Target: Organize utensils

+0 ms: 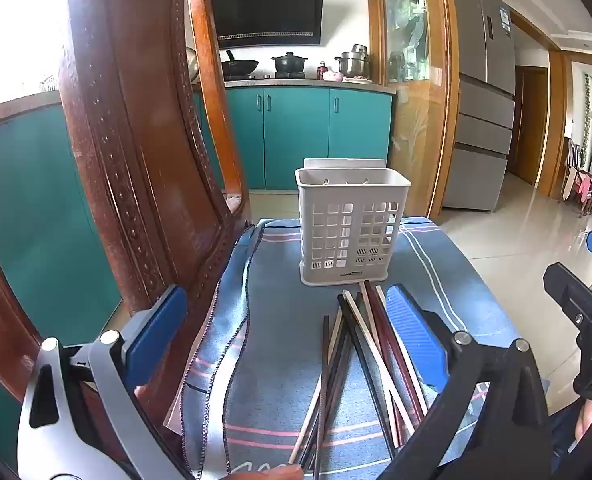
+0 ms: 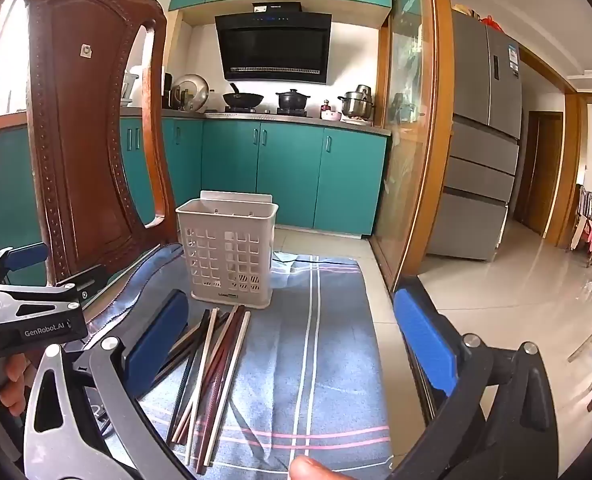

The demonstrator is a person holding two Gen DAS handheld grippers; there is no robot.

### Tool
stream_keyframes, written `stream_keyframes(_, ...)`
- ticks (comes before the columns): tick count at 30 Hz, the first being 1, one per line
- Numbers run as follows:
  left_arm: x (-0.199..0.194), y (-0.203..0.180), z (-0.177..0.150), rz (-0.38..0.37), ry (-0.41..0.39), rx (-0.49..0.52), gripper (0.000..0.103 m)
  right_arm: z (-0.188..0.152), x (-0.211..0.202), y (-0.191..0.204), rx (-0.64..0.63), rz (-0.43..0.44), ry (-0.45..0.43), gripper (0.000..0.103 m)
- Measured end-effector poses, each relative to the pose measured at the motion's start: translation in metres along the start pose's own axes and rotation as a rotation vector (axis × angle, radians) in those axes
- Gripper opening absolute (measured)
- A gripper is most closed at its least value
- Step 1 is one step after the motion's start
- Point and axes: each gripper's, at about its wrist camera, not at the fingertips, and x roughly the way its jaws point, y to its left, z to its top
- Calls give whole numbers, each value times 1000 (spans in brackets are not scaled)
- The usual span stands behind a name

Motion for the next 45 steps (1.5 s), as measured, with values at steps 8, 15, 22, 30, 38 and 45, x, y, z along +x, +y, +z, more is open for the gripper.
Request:
stream_keyframes(8,3,-1,4,2,-2,-7,99,2,-3,-3,21,-40,-26,101)
stream_keyframes(15,-3,3,2,1,-11,-6,99,3,0,0,5,-36,-24,101)
stream_keyframes(22,-4,3,1,3,-14,-4,99,1,0,0,-4,-26,-15,101)
stream_keyframes(30,-3,1,3,9,-14,8,99,2,1,-1,12,-12,-8,101)
stream_keyframes(38,-3,1,2,10,-15,13,99,0,2,1,0,-18,-5,101)
stream_keyframes(45,-3,-1,2,7,-16,20,99,0,2,1,-4,-15,-3,101)
